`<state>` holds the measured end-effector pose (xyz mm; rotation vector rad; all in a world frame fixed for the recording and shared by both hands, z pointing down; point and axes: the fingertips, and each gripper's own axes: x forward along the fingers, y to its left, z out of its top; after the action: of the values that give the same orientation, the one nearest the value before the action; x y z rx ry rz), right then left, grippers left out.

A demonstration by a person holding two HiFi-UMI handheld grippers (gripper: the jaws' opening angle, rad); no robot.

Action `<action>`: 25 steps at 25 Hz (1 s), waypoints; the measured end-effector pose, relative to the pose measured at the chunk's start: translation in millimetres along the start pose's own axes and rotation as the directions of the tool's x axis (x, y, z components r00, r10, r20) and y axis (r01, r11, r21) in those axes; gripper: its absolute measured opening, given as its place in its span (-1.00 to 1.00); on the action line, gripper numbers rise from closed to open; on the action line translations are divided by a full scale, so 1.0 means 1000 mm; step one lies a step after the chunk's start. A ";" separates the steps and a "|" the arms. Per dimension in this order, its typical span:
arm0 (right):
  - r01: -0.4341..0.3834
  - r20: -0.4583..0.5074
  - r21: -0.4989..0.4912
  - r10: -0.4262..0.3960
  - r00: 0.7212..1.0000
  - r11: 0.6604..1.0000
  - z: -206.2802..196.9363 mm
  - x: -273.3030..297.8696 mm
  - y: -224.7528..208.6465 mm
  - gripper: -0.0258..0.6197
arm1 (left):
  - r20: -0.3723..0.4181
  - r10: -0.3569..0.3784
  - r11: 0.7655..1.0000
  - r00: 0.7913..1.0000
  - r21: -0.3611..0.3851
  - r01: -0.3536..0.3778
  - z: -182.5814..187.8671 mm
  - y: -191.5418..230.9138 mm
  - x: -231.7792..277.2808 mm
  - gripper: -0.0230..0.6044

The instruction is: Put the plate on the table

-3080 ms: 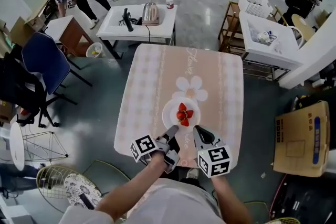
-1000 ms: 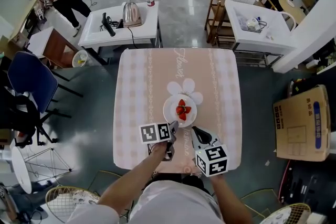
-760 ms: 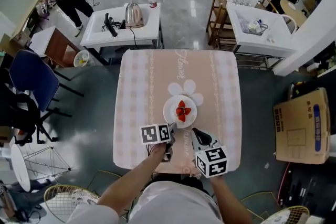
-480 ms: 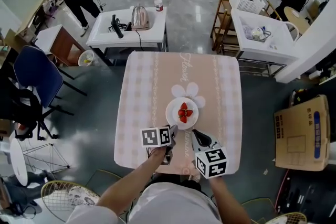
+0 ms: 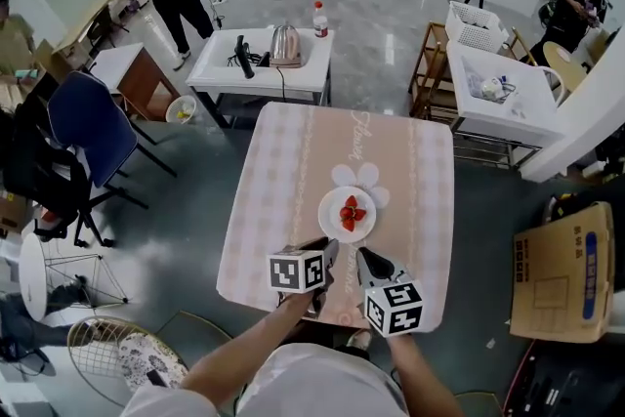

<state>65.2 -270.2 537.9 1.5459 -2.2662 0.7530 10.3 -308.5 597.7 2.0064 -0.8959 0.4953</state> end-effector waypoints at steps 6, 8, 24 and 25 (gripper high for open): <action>-0.032 0.034 -0.003 0.032 0.999 0.999 0.003 -0.016 0.008 -0.91 | 0.070 -0.022 0.994 0.997 0.107 0.014 0.002 -0.033 -0.021 -0.71; -0.048 0.047 -0.005 0.048 0.998 0.999 0.005 -0.020 0.012 -0.91 | 0.094 -0.026 0.992 0.995 0.129 0.014 0.002 -0.040 -0.029 -0.75; -0.109 0.099 -0.040 0.113 0.989 0.993 -0.002 -0.054 0.035 -0.91 | 0.210 -0.041 0.939 0.977 0.343 -0.034 -0.018 -0.083 -0.073 -0.91; -0.109 0.100 -0.038 0.113 0.989 0.993 -0.003 -0.056 0.035 -0.91 | 0.209 -0.041 0.937 0.977 0.347 -0.035 -0.019 -0.085 -0.074 -0.91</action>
<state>53.7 -215.9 502.4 1.4856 -2.4432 0.6768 24.7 -231.1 515.4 2.4217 -0.9878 0.4676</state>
